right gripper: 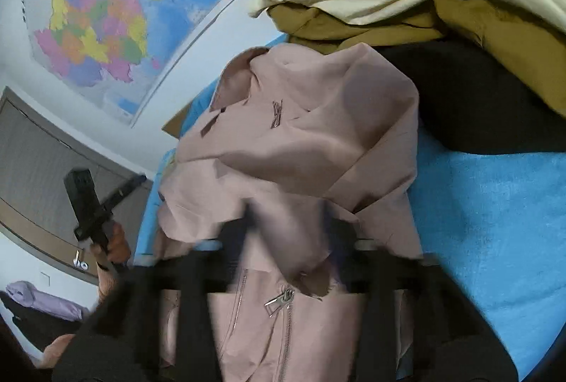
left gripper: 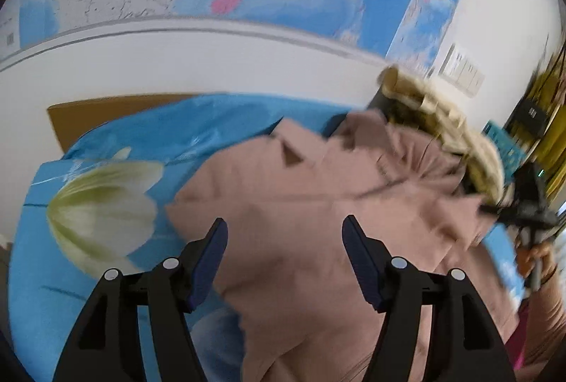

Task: Fold large clothes

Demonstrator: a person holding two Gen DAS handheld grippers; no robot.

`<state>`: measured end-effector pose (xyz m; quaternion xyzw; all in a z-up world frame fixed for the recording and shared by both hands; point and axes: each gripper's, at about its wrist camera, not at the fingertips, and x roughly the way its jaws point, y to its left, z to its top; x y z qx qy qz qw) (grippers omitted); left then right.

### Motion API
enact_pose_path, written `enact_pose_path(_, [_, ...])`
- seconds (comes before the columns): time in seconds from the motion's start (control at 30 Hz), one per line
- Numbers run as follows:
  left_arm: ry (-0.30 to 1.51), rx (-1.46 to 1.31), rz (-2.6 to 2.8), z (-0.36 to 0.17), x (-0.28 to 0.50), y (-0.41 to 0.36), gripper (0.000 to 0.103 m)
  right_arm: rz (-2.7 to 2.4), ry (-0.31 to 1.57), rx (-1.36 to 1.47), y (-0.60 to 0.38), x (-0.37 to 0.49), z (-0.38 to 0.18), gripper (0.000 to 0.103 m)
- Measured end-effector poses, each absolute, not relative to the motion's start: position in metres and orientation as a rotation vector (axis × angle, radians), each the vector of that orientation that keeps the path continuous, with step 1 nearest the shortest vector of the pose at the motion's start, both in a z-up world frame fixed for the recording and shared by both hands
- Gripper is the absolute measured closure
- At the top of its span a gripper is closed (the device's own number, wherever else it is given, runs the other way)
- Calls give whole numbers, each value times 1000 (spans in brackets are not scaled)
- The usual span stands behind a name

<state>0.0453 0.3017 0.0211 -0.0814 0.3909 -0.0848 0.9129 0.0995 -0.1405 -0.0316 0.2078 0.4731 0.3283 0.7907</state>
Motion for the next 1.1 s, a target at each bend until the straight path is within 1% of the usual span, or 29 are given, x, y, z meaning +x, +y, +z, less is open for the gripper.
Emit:
enact_pose_path(0.03, [815, -145, -178, 18, 42, 299, 38, 708, 989, 435, -141, 94, -29, 33])
enact_pose_path(0.07, [825, -119, -180, 14, 38, 297, 36, 715, 961, 406, -141, 91, -24, 29])
enact_pose_path(0.1, [830, -101, -176, 12, 37, 295, 34, 725, 943, 382, -141, 87, -18, 20])
enact_pose_path(0.17, [837, -40, -155, 6, 32, 286, 34, 734, 904, 297, -138, 76, -12, 11])
enact_pose_path(0.23, [849, -23, -158, -1, 31, 283, 29, 747, 898, 204, -129, 72, -8, 11])
enact_pose_path(0.3, [864, -5, -144, -10, 32, 279, 29, 756, 887, 114, -114, 67, -9, 10])
enact_pose_path(0.47, [898, 7, -98, -26, 41, 278, 29, 797, 827, 20, -111, 39, -3, 10])
enact_pose_path(0.57, [898, -11, -94, -27, 43, 281, 29, 803, 775, -122, -99, 12, -3, 10])
enact_pose_path(0.63, [897, -20, -93, -27, 44, 281, 29, 725, 782, -274, -84, 3, -17, 11])
enact_pose_path(0.67, [898, -26, -91, -27, 44, 281, 29, 692, 790, -318, -79, 3, -22, 19])
enact_pose_path(0.7, [902, -33, -86, -29, 45, 282, 29, 646, 806, -357, -75, 6, -29, 37])
enact_pose_path(0.73, [905, -38, -80, -30, 46, 282, 29, 642, 827, -348, -75, 11, -30, 48])
enact_pose_path(0.8, [915, -50, -64, -32, 47, 284, 31, 733, 853, -214, -87, 23, -20, 96])
enact_pose_path(0.83, [916, -55, -57, -33, 47, 285, 31, 770, 857, -147, -93, 28, -14, 98])
enact_pose_path(0.97, [916, -75, -33, -32, 48, 292, 32, 848, 887, 228, -135, 84, 15, 99])
enact_pose_path(1.03, [914, -81, -21, -31, 50, 294, 32, 763, 921, 286, -145, 115, 10, 99])
enact_pose_path(1.1, [917, -85, -10, -32, 52, 294, 32, 674, 997, 282, -146, 143, -8, 99])
